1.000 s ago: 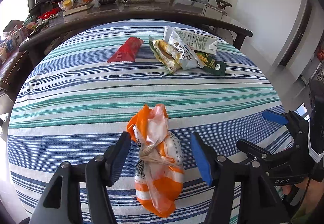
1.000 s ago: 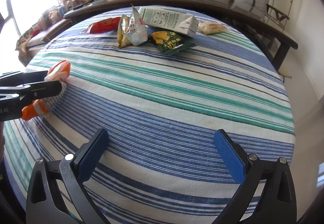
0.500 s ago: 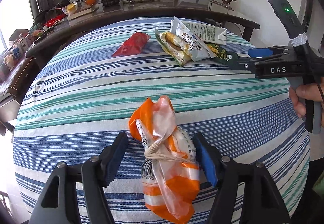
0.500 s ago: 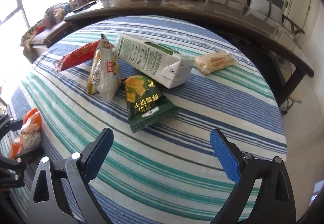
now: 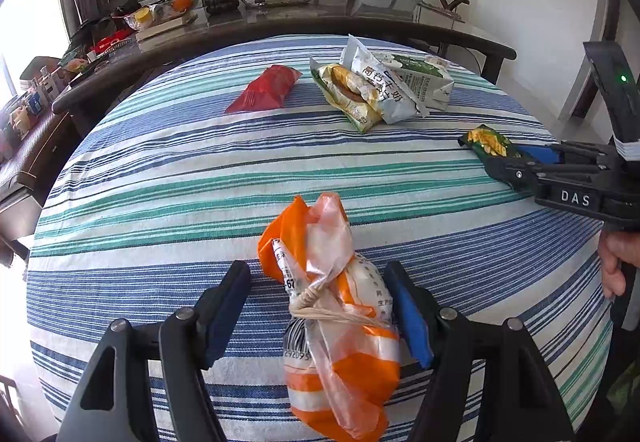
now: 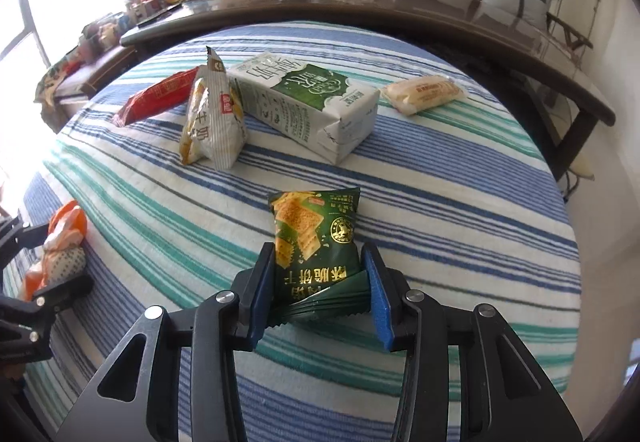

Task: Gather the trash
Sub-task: 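Approach the green cracker packet with the right tool while the left tool holds the bag, then close the right tool on the green cracker packet and lift it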

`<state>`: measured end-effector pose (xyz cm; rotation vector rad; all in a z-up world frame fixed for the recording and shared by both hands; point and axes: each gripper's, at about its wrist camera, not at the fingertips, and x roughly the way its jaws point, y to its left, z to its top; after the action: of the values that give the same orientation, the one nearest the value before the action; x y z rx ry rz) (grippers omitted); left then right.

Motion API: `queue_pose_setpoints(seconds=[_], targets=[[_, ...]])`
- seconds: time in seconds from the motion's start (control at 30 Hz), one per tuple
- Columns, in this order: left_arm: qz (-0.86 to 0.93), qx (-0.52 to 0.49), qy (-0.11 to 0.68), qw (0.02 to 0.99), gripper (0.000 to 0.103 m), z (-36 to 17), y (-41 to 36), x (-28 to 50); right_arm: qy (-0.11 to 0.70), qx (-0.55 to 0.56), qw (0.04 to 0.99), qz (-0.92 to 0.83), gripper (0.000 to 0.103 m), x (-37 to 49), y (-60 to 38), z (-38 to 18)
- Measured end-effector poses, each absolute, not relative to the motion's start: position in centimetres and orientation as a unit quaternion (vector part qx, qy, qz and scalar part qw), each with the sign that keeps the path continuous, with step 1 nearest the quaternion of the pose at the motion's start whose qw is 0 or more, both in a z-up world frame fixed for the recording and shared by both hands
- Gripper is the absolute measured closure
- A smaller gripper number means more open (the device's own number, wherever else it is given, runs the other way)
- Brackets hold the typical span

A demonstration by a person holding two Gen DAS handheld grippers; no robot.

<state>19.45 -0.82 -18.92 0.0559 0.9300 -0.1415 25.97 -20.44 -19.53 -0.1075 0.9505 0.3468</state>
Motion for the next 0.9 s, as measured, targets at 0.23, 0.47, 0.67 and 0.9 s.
queue_pose_setpoints(seconds=[0.23, 0.47, 0.67, 0.9], targets=[[-0.078, 0.027, 0.463, 0.883, 0.032, -18.7, 0.3, 18.4, 0.435, -0.018, 0.88, 0.189, 0.03, 18.7, -20.2, -19.4], [-0.121, -0.017, 0.469, 0.875, 0.032, -18.1, 2.5, 16.5, 0.449, -0.025, 0.869, 0.206, 0.022, 19.4, -21.3, -18.8], [-0.117, -0.011, 0.461, 0.879, 0.034, -18.2, 1.4, 17.4, 0.45, -0.029, 0.869, 0.204, 0.022, 21.2, -20.2, -18.2], [-0.115, -0.013, 0.452, 0.884, 0.058, -17.9, 1.2, 17.7, 0.461, -0.034, 0.863, 0.202, 0.066, 21.7, -19.7, -18.6]])
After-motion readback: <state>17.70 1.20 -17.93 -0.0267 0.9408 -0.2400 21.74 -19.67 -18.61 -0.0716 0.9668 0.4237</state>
